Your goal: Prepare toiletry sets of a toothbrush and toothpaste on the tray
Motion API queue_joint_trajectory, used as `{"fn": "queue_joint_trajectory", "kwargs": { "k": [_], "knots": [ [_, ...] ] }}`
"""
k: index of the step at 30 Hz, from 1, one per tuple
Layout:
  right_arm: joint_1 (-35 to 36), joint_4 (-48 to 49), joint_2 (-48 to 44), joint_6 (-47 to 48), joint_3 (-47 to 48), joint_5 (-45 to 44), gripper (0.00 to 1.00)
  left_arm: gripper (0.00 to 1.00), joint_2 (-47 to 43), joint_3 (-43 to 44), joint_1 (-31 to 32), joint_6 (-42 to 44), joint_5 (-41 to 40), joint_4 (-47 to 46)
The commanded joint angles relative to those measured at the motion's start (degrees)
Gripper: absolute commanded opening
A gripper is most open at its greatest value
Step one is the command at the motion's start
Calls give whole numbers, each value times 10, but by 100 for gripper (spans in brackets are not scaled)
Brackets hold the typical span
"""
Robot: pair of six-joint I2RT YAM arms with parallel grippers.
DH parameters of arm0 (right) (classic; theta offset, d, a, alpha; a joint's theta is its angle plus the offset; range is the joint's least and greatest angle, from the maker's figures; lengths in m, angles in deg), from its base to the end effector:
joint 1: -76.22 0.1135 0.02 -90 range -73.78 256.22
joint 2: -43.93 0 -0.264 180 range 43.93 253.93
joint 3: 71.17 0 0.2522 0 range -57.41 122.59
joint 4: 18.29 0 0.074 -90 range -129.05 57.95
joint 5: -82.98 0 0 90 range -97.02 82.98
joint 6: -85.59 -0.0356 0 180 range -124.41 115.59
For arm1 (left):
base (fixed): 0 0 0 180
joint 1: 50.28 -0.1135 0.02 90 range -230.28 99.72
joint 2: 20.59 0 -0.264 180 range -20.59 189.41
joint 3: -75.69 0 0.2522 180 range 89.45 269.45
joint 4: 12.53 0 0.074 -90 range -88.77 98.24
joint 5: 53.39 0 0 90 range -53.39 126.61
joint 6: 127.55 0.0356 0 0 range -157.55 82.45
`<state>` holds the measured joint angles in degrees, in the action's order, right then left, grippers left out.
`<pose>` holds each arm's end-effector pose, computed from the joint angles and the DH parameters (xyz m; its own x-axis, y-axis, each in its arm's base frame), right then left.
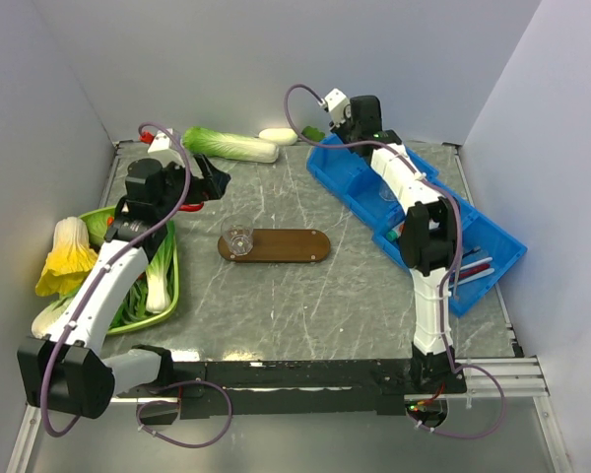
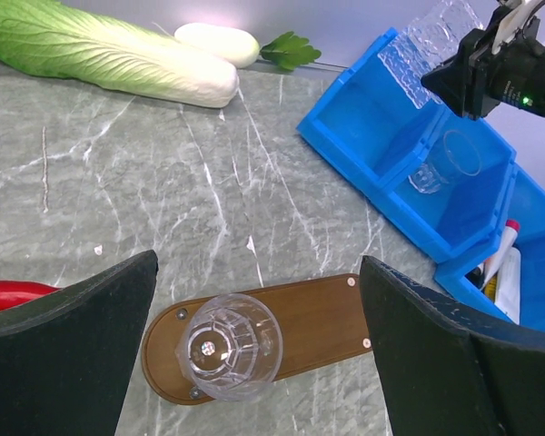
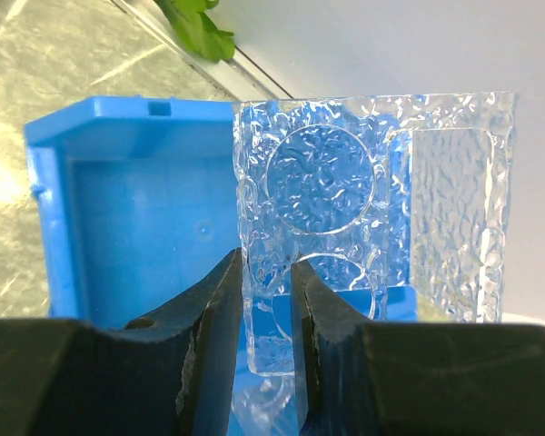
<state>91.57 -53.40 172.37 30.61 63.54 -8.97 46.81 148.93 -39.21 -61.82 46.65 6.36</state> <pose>0.5122 0.1393 0.2950 -0.2456 -0.6622 -0.7080 -0.4601 0.7225 -0.5161 0.2694 -0.0590 0.3583 -0.3482 -0.3443 -0.8719 0.2332 0.8690 -0.4363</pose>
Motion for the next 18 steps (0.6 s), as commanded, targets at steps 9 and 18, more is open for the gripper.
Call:
{"fn": "queue_joint_trajectory", "kwargs": {
  "k": [9,18],
  "knots": [
    [89,-16,-233,-33,-145,-23,0,97,-38,12,-2,-12,64,-34],
    [192,-21,-411,-150,-361,16,0,97,-23,5,2,-56,177,-73]
  ]
}}
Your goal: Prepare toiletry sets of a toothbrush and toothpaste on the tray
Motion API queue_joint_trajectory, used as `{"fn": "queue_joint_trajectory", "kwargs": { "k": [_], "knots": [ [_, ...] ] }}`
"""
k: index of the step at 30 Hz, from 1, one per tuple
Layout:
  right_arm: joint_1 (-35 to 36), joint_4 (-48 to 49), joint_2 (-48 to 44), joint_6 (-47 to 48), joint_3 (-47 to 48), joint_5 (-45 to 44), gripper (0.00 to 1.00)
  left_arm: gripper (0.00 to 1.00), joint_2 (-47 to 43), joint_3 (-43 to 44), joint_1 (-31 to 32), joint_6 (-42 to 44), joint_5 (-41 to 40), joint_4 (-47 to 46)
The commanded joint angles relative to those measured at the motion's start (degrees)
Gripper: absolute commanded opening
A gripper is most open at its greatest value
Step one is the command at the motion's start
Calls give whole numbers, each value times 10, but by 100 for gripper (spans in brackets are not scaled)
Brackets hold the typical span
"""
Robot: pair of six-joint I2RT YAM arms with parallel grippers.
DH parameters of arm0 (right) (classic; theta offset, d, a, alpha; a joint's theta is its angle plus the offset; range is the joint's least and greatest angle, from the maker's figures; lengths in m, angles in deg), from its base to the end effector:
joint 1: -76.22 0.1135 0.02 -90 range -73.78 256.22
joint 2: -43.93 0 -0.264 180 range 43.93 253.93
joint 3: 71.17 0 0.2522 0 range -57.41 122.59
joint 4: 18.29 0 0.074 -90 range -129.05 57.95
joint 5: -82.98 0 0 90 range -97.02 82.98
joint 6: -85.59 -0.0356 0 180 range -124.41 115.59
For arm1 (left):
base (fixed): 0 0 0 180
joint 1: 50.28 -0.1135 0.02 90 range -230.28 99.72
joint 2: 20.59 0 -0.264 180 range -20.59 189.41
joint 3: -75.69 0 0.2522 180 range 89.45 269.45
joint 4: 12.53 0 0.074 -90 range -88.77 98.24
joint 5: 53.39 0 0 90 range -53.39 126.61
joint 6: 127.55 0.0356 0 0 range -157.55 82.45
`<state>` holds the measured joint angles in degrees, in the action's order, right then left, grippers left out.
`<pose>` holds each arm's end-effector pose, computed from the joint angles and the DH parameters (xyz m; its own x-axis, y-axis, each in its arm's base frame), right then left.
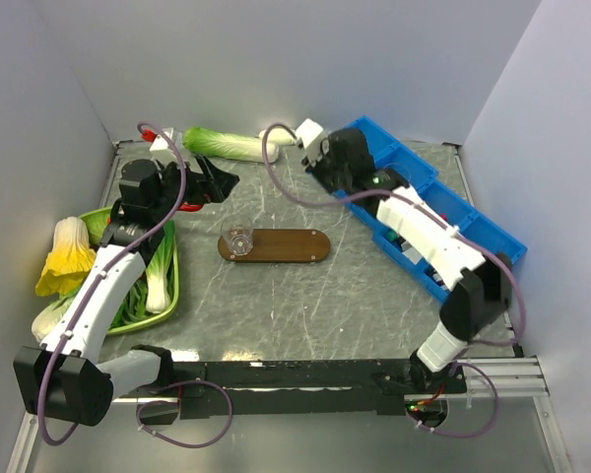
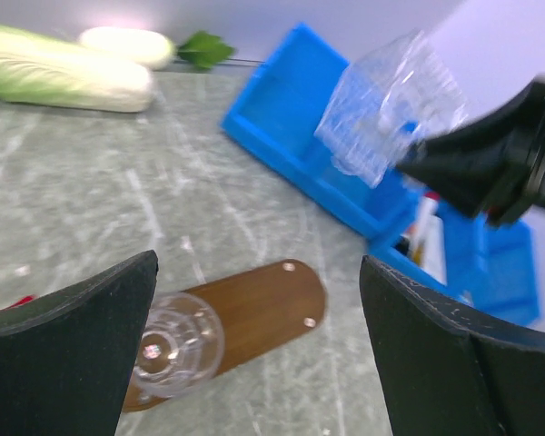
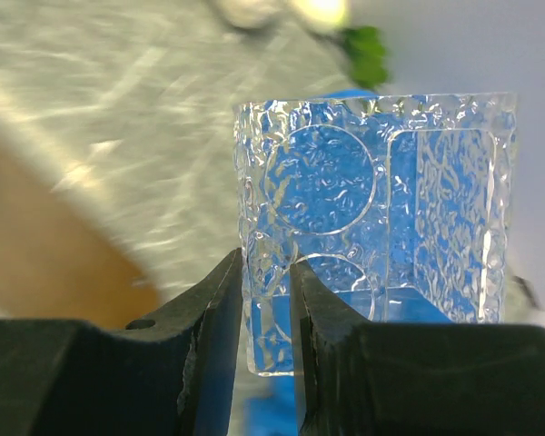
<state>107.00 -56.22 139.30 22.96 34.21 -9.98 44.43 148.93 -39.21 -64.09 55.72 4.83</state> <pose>0.3359 0.1979 0.3689 -0.1403 -0.6180 -0.7736 -0.6040 0.6725 -0.4277 0.2572 -0.0622 0.3718 -0.3623 -0.3593 -0.8600 0.3764 0.7877 -0.4877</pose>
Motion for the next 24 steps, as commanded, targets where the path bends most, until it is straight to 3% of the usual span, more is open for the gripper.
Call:
{"fn": "queue_joint_trajectory", "kwargs": {
  "k": [1,6,13,24],
  "knots": [
    [46,4,-92,-81,-85,39,0,97,6,6,7,-37,96,-60],
    [117,-18,-171,-134,-177,58,0,99,53,21,60,-55,172,-59],
    [169,-20,-286,-182,-266,64,0,97,102,22,126,-68,201,-46],
    [191,-62,-329,-179,-285,61,0,88,157,20,156,-119,291,-88]
  ]
}}
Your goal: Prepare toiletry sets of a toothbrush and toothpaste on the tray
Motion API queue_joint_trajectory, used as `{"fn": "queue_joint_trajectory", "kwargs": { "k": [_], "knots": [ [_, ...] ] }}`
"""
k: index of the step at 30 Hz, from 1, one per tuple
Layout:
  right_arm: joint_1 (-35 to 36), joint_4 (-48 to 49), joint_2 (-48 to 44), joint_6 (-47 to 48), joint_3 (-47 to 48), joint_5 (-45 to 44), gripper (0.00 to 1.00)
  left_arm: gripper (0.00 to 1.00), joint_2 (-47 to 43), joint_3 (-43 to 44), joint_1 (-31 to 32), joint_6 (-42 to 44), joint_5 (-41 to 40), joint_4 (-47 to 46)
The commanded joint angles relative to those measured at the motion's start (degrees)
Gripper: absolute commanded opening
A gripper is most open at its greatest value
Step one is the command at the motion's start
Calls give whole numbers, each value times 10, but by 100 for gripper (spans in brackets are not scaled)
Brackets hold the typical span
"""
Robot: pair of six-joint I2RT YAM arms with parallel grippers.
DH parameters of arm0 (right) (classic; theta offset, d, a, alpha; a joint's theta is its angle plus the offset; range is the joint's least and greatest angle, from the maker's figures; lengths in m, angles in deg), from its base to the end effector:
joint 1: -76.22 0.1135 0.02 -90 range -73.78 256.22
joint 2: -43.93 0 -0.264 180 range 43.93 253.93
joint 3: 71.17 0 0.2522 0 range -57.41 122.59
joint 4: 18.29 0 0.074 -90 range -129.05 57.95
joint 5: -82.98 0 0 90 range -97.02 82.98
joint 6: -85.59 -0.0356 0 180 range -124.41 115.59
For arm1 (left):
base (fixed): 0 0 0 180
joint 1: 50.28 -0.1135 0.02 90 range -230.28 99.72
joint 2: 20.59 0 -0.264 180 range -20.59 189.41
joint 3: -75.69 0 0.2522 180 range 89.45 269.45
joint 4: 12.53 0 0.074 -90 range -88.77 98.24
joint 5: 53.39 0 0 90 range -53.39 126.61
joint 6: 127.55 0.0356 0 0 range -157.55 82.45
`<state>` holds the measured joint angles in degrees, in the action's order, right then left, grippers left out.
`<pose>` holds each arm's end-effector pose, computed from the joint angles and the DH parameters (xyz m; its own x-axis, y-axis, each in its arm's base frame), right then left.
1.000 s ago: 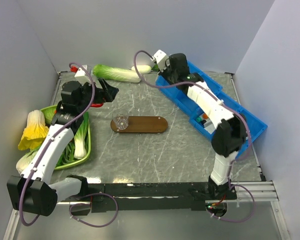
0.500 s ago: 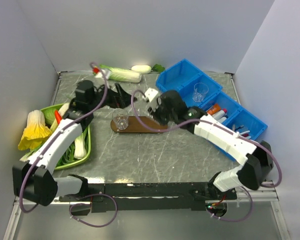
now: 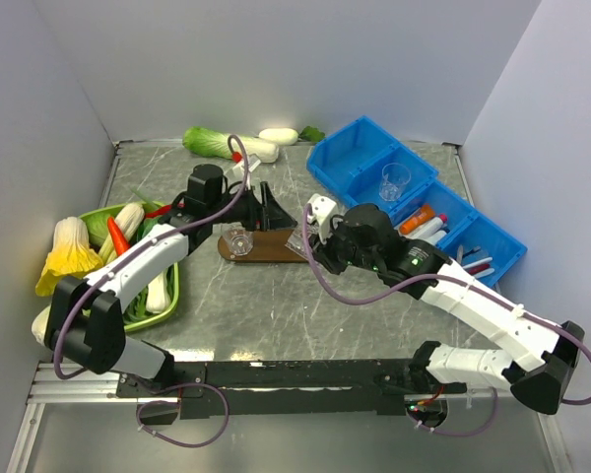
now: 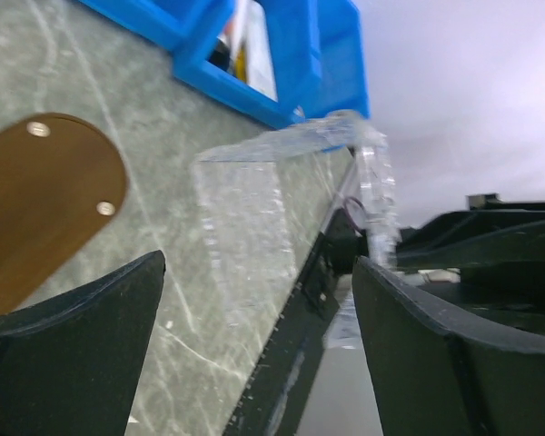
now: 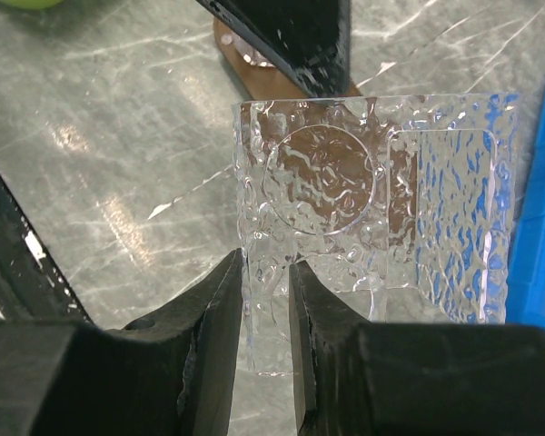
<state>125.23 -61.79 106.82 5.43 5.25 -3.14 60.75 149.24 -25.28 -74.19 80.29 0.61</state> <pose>0.1555 0.1826 0.3528 -0.1876 -0.4758 -0.8593 -0.8359 0.5368 -0.1147 0.2826 -0.1589 0.3047 -0.7911 -0.1073 -0.6022 0.5211 0.3973 -0.7554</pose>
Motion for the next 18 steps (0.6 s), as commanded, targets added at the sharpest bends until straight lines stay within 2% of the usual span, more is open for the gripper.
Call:
{"fn": "queue_joint_trajectory", "kwargs": {
  "k": [1,13,16,18],
  "knots": [
    [11,-8,-4,-3,4,-9,0,87,-9,16,17,-21,40,-46],
    [22,-16,14,-1,5,-22,0,83,-61,9,17,-4,-124,4],
    [25,-11,14,-1,0,-21,0,81,-80,-1,17,0,-117,-5],
    [26,-10,15,-3,0,-21,0,80,-82,-7,18,2,-75,-30]
  ]
}}
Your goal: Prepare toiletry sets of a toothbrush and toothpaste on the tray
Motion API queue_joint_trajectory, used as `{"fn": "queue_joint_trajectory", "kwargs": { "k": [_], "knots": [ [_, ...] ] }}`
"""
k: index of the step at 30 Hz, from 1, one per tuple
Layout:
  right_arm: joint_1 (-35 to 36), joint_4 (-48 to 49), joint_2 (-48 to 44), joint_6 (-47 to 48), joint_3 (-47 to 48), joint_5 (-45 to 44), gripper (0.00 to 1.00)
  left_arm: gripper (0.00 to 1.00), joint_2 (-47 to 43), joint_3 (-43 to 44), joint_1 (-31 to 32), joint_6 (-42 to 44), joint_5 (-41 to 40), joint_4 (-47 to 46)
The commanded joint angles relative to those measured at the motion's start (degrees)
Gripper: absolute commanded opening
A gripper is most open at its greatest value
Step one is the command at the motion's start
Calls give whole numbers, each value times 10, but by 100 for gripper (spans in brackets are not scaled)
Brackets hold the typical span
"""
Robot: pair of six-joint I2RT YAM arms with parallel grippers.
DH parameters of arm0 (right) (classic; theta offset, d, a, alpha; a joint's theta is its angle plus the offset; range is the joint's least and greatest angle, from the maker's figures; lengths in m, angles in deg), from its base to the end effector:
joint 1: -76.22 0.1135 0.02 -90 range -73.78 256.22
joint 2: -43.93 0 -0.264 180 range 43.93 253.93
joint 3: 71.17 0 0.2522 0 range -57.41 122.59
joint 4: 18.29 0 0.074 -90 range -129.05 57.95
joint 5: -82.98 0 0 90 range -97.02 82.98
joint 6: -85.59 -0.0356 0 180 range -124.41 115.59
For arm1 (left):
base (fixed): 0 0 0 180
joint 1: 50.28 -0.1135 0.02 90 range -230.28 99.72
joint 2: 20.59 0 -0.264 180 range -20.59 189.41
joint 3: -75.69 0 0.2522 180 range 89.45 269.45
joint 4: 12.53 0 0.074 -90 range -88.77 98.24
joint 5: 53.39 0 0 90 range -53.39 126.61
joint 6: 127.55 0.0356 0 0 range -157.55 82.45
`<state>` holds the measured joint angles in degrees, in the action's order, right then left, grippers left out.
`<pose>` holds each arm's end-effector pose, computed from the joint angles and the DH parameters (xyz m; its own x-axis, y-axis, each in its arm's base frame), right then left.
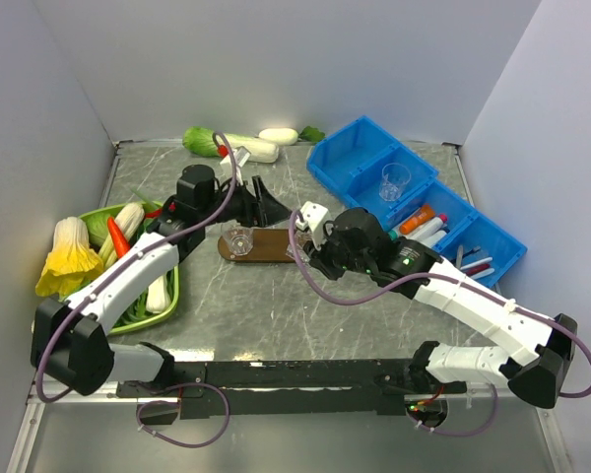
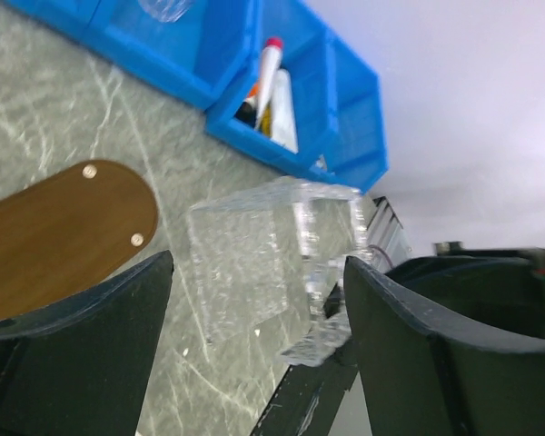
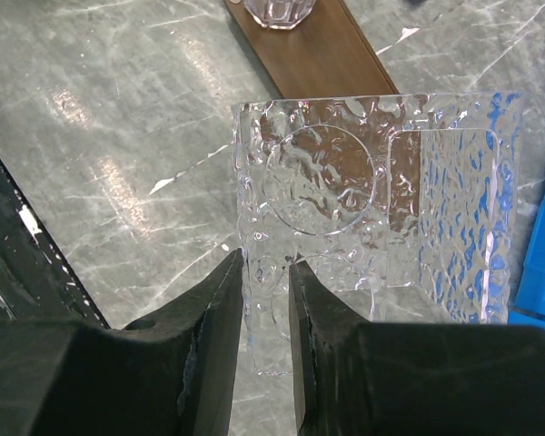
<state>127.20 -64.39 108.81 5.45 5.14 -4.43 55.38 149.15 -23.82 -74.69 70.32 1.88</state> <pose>0.1531 0.1915 0.3402 -0.2159 -0.5382 -0.8147 -0.8491 0.5155 -0.1155 0.2661 -0.1545 0.3284 -0.7185 -0.2034 -0.6651 0.5171 0.4834 -0.7064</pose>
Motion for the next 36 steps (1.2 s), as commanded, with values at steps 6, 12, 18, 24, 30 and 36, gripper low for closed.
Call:
{"fn": "queue_joint_trajectory", "kwargs": {
  "k": [6,12,18,24,30,36],
  "knots": [
    [13,5,1,2,16,-8,0,77,5,17,29,37,116,-18],
    [21,2,0,7,21,-16,0,69,30,22,40,41,153,-8],
    [25,-3,6,14,25,-25,0,51,51,23,46,33,187,-13],
    [31,-4,16,25,28,-48,0,33,60,28,52,35,197,-8],
    [37,-2,15,34,30,-64,0,19,67,26,54,25,220,-19],
    [38,4,4,29,20,-69,4,1,67,18,54,11,243,-39]
  ]
}}
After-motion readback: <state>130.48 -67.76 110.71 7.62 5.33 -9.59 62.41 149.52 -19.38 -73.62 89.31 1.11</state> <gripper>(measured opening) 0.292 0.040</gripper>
